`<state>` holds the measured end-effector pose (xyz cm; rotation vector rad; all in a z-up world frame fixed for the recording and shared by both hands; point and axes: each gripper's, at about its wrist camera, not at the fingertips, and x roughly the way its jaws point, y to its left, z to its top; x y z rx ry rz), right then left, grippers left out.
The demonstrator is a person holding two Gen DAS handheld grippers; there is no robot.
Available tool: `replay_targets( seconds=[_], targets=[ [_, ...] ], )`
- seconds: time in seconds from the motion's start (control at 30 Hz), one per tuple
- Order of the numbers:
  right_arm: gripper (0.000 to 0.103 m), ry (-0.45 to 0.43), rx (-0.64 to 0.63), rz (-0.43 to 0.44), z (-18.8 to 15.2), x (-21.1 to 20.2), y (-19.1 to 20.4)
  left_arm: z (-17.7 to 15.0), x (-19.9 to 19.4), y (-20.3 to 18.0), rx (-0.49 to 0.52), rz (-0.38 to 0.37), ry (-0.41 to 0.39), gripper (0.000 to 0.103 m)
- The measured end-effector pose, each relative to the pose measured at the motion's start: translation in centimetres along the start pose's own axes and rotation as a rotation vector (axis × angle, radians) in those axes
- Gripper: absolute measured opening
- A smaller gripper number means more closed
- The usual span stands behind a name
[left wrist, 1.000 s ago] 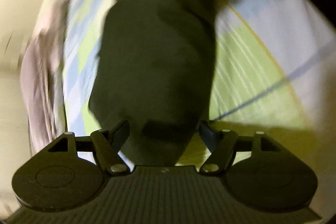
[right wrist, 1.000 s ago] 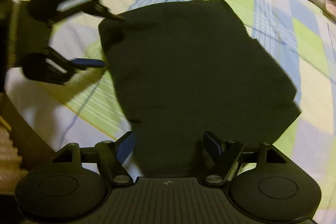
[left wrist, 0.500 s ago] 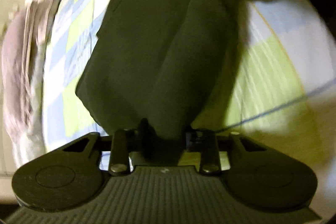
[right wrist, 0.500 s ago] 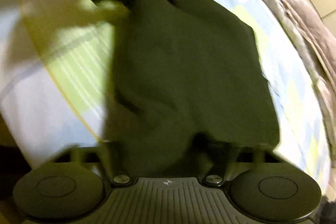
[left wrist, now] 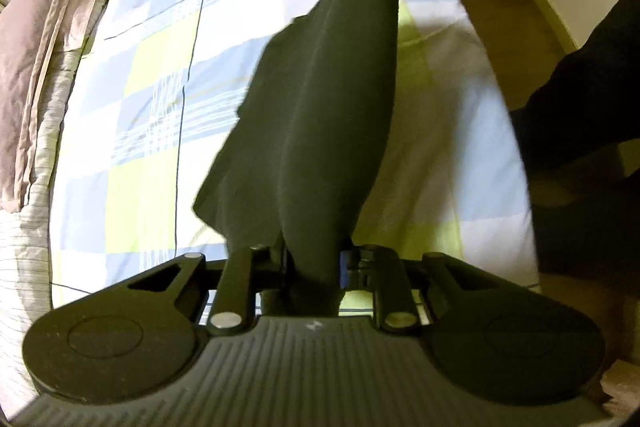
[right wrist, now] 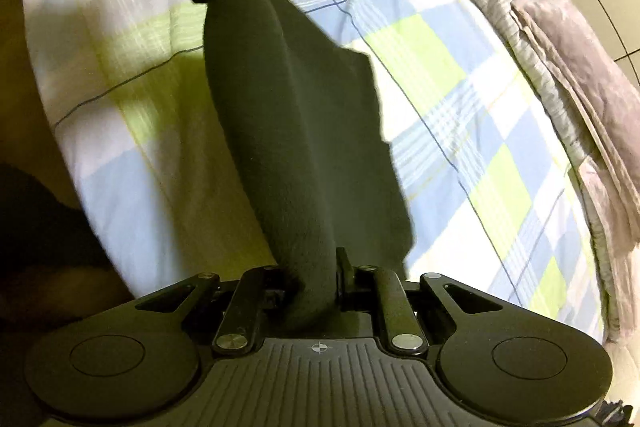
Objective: Fold clothes
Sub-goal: 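Carry the folded shirt with both grippers toward the clothes stack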
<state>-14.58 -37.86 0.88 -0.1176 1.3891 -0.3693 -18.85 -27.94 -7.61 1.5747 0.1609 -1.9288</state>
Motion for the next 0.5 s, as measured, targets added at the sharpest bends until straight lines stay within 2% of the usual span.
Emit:
replay_targets(
  seconds=[0.2, 0.5],
  targets=[
    [0.012, -0.008, 0.042, -0.004, -0.4, -3.0, -1.4, 1.9, -2.0, 1.5, -0.003, 0.006, 0.041, 0.018],
    [0.012, -0.019, 0.106, -0.020, -1.1, -7.1, -3.2, 4.9, -3.8, 2.8, 0.059, 0.035, 0.004, 0.017]
  ],
)
